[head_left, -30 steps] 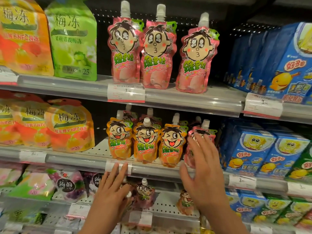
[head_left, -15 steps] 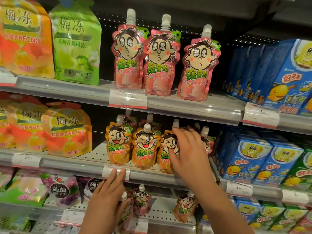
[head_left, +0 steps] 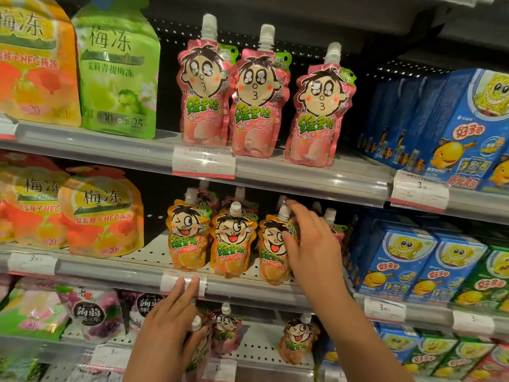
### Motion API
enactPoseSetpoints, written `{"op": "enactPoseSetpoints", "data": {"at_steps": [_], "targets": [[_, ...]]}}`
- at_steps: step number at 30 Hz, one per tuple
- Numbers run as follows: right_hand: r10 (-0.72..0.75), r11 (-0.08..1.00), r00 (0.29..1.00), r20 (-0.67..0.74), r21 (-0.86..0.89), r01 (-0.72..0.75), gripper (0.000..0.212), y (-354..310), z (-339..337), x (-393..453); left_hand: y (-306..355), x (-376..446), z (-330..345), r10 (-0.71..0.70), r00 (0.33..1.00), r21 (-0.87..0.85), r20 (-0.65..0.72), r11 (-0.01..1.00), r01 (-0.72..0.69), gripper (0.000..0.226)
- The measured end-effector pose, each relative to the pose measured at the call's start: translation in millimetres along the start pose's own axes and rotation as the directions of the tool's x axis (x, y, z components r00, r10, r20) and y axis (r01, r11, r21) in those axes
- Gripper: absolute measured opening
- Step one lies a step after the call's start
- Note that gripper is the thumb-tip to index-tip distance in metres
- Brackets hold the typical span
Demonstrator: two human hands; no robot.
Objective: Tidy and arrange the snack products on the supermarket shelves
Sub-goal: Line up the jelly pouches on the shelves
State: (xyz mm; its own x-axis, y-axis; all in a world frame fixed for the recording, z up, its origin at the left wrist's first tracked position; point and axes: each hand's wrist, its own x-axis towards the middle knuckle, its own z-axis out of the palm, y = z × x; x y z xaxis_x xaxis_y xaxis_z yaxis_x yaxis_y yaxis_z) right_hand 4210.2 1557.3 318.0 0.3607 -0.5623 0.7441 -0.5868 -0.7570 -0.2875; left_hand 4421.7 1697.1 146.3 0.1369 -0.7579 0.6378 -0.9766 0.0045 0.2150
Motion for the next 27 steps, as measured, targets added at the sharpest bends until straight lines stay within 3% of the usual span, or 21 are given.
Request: {"op": "enactPoseSetpoints", "data": {"at_steps": [6, 10, 18, 21, 23, 24, 27], "targets": [[0.050, 0.995, 0.999, -0.003, 0.086, -0.049, 0.058, 3, -1, 3, 0, -1, -1, -0.013, 1.000, 0.000, -0.008, 1.000, 0.013, 0.054], [0.085, 0.972, 0.995, -0.056, 0.225, -0.071, 0.052, 3, -3, -1, 3, -2, -4, -0.025, 1.000, -0.010, 0.018, 1.000, 0.025, 0.030], [0.120, 0.926, 0.984, -0.134, 0.373, -0.062, 0.062, -6, -37, -34, 14, -5, -13, -0.100, 0.992, -0.032, 0.083, 0.994, 0.103, 0.027], [0.086, 0.905, 0.996, 0.026, 0.417, -0.089, 0.065, -1, -51, -46, 17, -3, -17, -0.099, 0.991, -0.043, 0.092, 0.994, 0.104, 0.034], [0.047, 0.916, 0.972, 0.231, 0.378, -0.134, 0.062, 1, -59, -52, 18, -2, -18, -0.110, 0.989, -0.075, 0.094, 0.990, 0.118, 0.037], [0.024, 0.924, 0.929, 0.370, 0.346, -0.162, 0.060, 2, -61, -56, 18, -1, -19, -0.123, 0.988, -0.090, 0.094, 0.987, 0.131, 0.039], [-0.055, 0.964, 0.712, 0.700, 0.222, -0.144, 0.048, 7, -49, -72, 20, 1, -20, -0.153, 0.982, -0.095, 0.106, 0.982, 0.164, 0.045]]}}
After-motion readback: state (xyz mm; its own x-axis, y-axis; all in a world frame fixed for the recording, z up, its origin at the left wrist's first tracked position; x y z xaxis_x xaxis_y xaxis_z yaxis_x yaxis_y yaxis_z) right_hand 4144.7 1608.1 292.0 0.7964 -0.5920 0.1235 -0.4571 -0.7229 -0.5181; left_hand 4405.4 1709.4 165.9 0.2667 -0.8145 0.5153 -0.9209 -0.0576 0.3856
